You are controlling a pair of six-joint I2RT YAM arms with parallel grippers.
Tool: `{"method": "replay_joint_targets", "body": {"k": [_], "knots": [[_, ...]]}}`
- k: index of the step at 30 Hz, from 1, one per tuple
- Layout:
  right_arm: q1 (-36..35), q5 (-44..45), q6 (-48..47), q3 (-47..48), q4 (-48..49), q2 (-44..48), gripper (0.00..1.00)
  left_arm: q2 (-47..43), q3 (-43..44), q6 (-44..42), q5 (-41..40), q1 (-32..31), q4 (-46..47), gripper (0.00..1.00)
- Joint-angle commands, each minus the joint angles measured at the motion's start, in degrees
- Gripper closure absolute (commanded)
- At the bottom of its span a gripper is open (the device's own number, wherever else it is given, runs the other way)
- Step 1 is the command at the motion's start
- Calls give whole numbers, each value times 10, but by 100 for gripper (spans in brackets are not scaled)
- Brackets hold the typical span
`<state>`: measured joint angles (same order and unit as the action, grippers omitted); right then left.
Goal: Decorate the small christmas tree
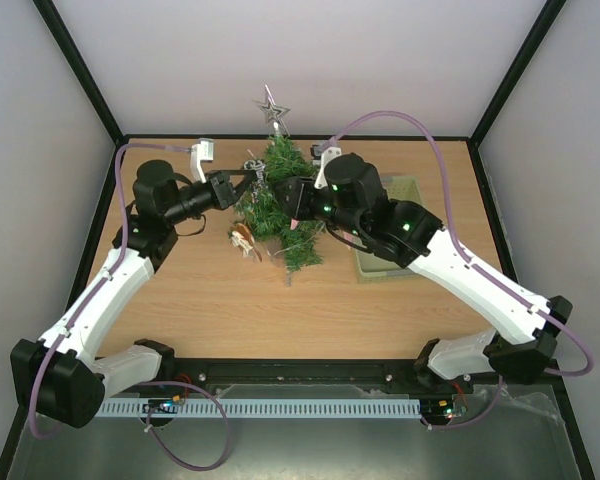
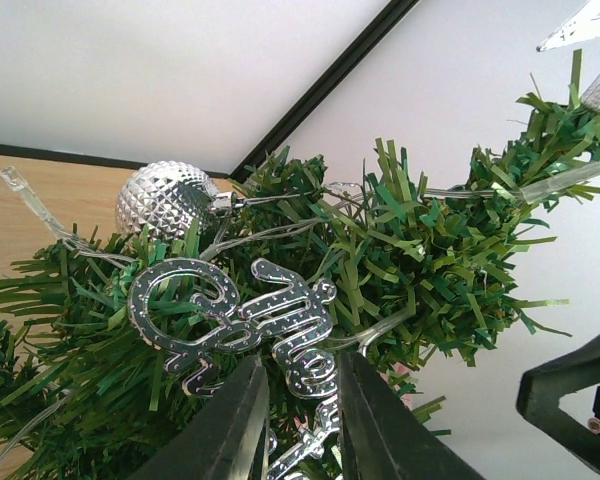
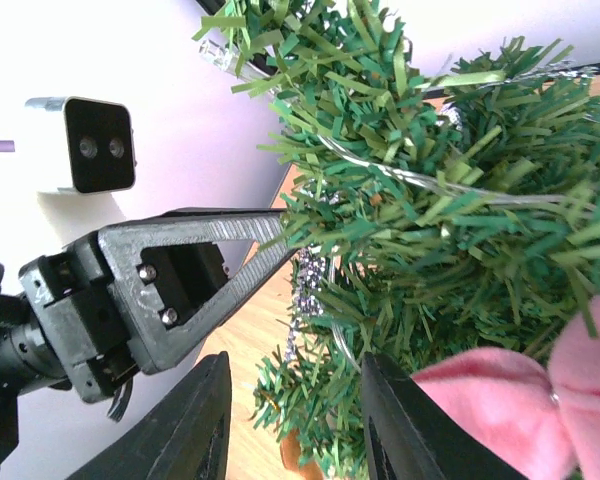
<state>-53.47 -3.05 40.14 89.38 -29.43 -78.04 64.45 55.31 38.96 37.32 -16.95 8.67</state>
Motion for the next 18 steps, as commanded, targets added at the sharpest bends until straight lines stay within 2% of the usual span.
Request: {"method": "replay_joint_targets", "body": {"k": [1,18], "knots": [[3,-6,-4,-30,43,43,65,-2,23,1,6,3,15,78],[3,20,-35,-51,44,80,60,-18,23,10,-1,3,10,76]]}}
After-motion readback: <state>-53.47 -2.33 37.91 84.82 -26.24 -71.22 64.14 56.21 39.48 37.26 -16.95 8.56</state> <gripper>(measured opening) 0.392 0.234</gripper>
